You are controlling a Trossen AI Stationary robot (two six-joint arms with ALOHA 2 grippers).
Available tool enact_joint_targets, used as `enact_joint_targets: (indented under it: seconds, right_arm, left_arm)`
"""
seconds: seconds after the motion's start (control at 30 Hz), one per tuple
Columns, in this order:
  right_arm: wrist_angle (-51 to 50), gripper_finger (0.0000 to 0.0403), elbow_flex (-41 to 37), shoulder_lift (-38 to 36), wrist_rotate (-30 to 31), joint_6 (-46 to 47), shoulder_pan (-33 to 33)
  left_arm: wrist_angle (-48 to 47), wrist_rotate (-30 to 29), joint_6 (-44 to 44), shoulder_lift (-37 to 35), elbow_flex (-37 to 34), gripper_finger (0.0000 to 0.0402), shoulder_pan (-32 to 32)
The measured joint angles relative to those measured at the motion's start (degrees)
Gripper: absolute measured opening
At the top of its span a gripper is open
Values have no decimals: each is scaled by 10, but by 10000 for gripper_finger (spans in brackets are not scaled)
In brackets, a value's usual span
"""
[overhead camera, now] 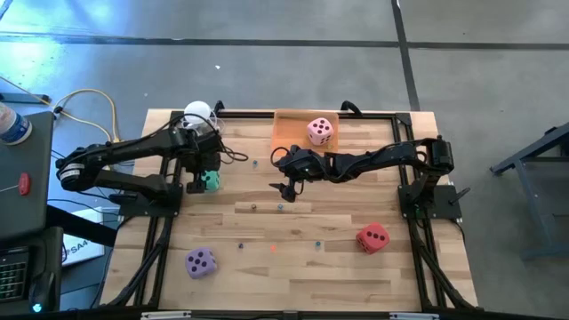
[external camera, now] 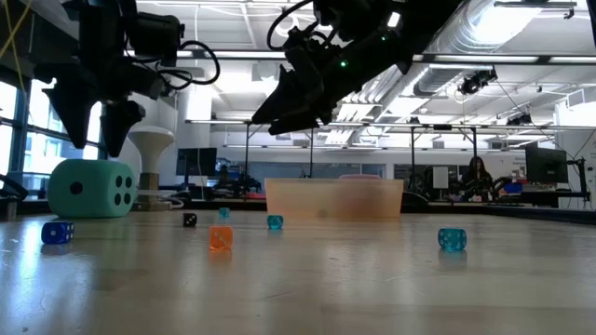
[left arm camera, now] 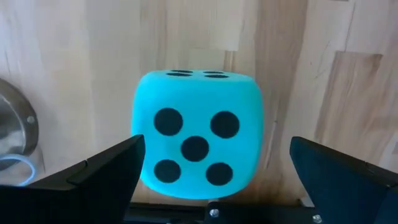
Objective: Pick & Place Dice
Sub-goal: Put the large light blue die into the orange bin
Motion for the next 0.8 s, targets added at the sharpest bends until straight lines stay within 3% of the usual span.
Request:
enact_joint_targets:
  seconds: [0.4,0.6,0.8]
  right_arm:
    - [0,353,0,0,0,-3,0]
    - [0,353,0,0,0,-2,0]
    - [0,353,0,0,0,0,0]
  left_arm:
    - [2,-11,-2,0,-4,389,0]
    - [10,-55,-27,0,-19,389,0]
    - [23,-45,-28,-1,-32,389,0]
